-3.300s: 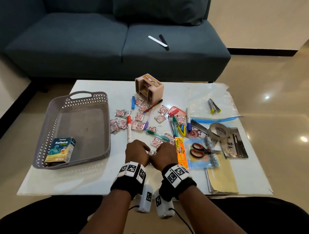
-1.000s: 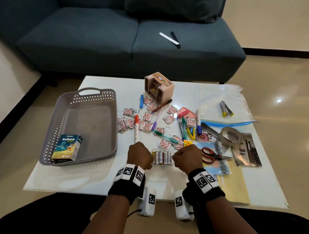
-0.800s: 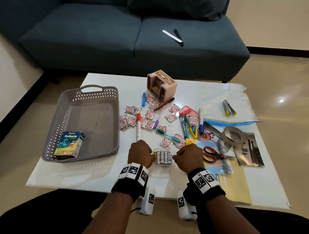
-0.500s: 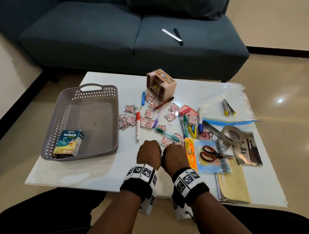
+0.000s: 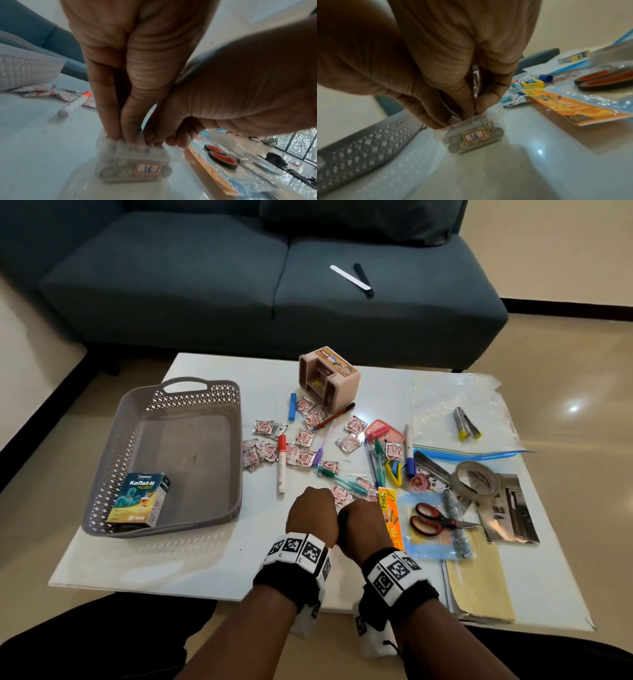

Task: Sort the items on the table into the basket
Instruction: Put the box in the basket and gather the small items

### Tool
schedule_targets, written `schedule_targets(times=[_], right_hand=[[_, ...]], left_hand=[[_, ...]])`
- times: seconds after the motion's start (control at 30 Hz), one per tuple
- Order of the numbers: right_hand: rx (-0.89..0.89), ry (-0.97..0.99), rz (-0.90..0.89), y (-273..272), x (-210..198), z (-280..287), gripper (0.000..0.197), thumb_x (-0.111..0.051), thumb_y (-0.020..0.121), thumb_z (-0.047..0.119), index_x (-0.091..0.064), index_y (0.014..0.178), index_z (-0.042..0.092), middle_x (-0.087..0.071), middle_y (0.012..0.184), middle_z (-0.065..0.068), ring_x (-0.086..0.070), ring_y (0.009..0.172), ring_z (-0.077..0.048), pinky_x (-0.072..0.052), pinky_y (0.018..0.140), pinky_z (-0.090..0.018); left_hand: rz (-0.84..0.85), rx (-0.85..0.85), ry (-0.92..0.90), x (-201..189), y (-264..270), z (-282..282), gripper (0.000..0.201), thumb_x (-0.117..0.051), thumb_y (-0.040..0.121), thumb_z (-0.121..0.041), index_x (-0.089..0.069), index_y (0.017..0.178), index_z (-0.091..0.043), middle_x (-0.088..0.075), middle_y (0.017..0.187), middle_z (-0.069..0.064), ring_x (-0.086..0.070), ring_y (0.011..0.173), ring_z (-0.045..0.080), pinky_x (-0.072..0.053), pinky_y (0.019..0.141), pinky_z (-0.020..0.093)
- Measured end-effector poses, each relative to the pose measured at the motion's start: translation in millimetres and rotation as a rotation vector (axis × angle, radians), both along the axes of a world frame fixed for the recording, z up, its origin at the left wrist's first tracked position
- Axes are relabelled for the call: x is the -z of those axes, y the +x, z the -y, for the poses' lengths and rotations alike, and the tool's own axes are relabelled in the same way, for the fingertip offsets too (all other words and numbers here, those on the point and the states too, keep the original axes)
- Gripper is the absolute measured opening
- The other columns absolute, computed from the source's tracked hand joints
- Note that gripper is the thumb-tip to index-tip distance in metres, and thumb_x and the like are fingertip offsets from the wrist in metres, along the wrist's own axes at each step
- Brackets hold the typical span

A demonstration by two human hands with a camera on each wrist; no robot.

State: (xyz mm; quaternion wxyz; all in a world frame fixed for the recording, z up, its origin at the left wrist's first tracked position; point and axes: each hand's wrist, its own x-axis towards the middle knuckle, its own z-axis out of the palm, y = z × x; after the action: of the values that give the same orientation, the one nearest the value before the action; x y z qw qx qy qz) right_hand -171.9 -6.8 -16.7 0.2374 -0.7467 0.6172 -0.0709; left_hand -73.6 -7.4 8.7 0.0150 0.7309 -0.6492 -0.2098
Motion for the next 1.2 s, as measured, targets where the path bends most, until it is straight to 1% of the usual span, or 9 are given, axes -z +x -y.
schedule_targets(times=[0.13, 0.23, 0.37, 0.5, 0.6, 0.73, 0.87, 1.03, 1.2], right_hand=[[0.257, -0.019, 0.245, -31, -21, 23, 0.006, -0.078, 0.073, 0.019, -0.08, 0.076, 0.014, -0.075, 0.074, -0.001, -0.067, 0.07, -0.012, -0.04, 0.062, -0.014], [0.36, -0.042, 0.173, -61, -30, 54, 0.007, -0.078, 0.074, 0.02, -0.08, 0.077, 0.014, -0.075, 0.074, -0.004, -0.069, 0.076, -0.018, -0.051, 0.073, -0.026], [0.525, 0.046, 0.198, -87, -31, 112, 0.018, -0.081, 0.069, 0.026, -0.08, 0.08, 0.012, -0.074, 0.072, -0.01, -0.072, 0.079, -0.024, -0.058, 0.077, -0.04], [0.402, -0.016, -0.038, -94, -28, 173, 0.037, -0.075, 0.076, 0.041, -0.078, 0.095, 0.009, -0.074, 0.1, -0.01, -0.067, 0.101, -0.026, -0.052, 0.091, -0.035], [0.297, -0.036, -0.069, -93, -20, 208, 0.039, -0.068, 0.083, 0.039, -0.075, 0.102, 0.005, -0.071, 0.11, -0.011, -0.061, 0.111, -0.028, -0.045, 0.095, -0.031], [0.242, 0.033, -0.112, -87, 2, 234, 0.031, -0.07, 0.078, 0.034, -0.064, 0.082, 0.004, -0.068, 0.103, -0.017, -0.064, 0.097, -0.035, -0.045, 0.072, -0.029], [0.25, 0.079, -0.114, -80, 3, 232, 0.046, -0.08, 0.073, 0.034, -0.042, 0.062, 0.009, -0.065, 0.091, -0.017, -0.066, 0.087, -0.032, -0.042, 0.063, -0.026], [0.254, 0.093, -0.166, -69, -1, 212, 0.046, -0.089, 0.063, 0.03, -0.051, 0.084, 0.013, -0.066, 0.105, -0.015, -0.067, 0.095, -0.031, -0.046, 0.065, -0.028], [0.236, 0.049, -0.203, -53, -2, 197, 0.045, -0.084, 0.07, 0.032, -0.06, 0.099, 0.007, -0.065, 0.11, -0.014, -0.064, 0.102, -0.029, -0.051, 0.079, -0.032]], left_hand=[[-0.065, 0.037, -0.046, -7, 12, 26, 0.024, -0.074, 0.08, -0.016, -0.071, 0.103, -0.011, -0.068, 0.106, 0.01, -0.067, 0.098, 0.024, -0.055, 0.087, 0.032], [-0.181, 0.056, -0.098, -20, 14, 57, 0.019, -0.083, 0.07, -0.018, -0.078, 0.088, -0.016, -0.073, 0.093, 0.003, -0.068, 0.09, 0.019, -0.055, 0.085, 0.032], [-0.264, 0.219, -0.115, -32, -2, 105, 0.011, -0.079, 0.075, -0.019, -0.08, 0.084, -0.012, -0.074, 0.087, 0.004, -0.068, 0.083, 0.018, -0.055, 0.081, 0.029], [-0.185, 0.394, -0.146, -20, -34, 155, 0.024, -0.07, 0.083, -0.024, -0.075, 0.105, -0.014, -0.071, 0.107, 0.007, -0.065, 0.101, 0.023, -0.049, 0.087, 0.029], [-0.133, 0.484, -0.116, 0, -55, 176, 0.035, -0.07, 0.083, -0.026, -0.067, 0.117, -0.017, -0.066, 0.119, 0.007, -0.06, 0.111, 0.025, -0.046, 0.09, 0.03], [-0.109, 0.493, -0.091, 29, -65, 185, 0.04, -0.076, 0.077, -0.036, -0.065, 0.11, -0.017, -0.071, 0.101, 0.009, -0.065, 0.097, 0.029, -0.053, 0.078, 0.033], [-0.085, 0.463, -0.036, 36, -51, 190, 0.045, -0.085, 0.067, -0.04, -0.072, 0.107, -0.023, -0.073, 0.104, 0.005, -0.063, 0.102, 0.025, -0.051, 0.085, 0.033], [-0.053, 0.429, -0.032, 41, -25, 180, 0.067, -0.089, 0.062, -0.032, -0.065, 0.125, -0.027, -0.072, 0.109, 0.002, -0.063, 0.107, 0.022, -0.051, 0.092, 0.033], [-0.024, 0.4, -0.047, 36, -10, 168, 0.05, -0.084, 0.069, -0.022, -0.07, 0.117, -0.025, -0.071, 0.115, 0.006, -0.064, 0.109, 0.026, -0.05, 0.096, 0.037]])
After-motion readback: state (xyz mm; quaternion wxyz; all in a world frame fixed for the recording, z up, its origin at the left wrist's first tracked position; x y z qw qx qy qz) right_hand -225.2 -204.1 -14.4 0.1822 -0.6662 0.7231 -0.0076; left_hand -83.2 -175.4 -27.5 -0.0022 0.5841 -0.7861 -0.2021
